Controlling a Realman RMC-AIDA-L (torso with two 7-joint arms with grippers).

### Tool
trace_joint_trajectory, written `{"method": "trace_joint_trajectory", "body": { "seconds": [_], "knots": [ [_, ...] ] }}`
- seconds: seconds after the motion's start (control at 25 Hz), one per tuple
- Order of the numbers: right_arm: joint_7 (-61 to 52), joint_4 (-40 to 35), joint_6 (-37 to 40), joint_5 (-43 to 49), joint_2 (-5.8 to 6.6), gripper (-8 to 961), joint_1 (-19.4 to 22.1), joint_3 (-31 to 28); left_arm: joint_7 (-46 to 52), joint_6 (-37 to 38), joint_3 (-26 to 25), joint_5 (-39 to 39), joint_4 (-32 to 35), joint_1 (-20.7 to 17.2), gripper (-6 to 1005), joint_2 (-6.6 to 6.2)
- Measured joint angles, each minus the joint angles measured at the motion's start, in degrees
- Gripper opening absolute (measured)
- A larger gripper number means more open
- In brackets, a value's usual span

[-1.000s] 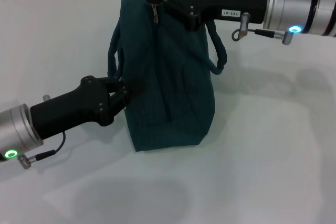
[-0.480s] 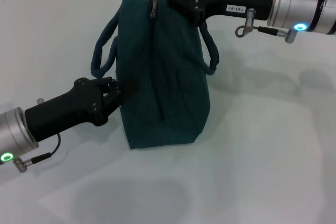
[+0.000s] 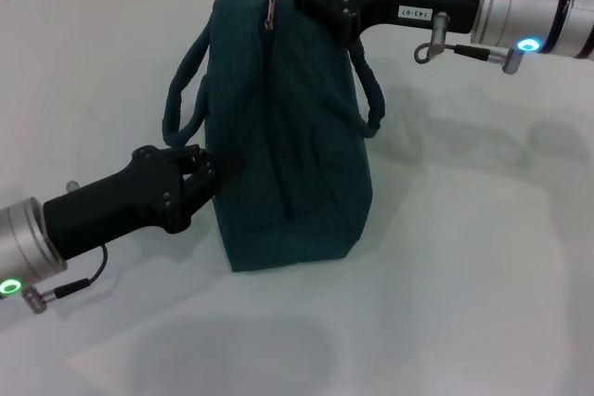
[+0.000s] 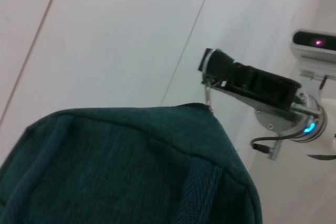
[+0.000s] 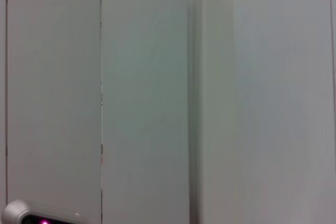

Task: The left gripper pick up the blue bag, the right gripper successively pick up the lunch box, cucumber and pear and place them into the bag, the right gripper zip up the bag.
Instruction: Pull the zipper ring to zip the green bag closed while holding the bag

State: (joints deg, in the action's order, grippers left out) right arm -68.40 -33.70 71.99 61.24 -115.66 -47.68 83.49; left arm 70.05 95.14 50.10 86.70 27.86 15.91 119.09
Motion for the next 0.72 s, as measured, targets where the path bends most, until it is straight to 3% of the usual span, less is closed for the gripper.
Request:
{"method": "trace_joint_trajectory", "body": {
  "seconds": [0.72],
  "knots": [
    [0.3,1.1,-2.2,0.1,-0.17,13,-1.3,0.0,-2.3,4.2,0.3,1.9,-1.7,0.6,57,0.42]
  ]
}}
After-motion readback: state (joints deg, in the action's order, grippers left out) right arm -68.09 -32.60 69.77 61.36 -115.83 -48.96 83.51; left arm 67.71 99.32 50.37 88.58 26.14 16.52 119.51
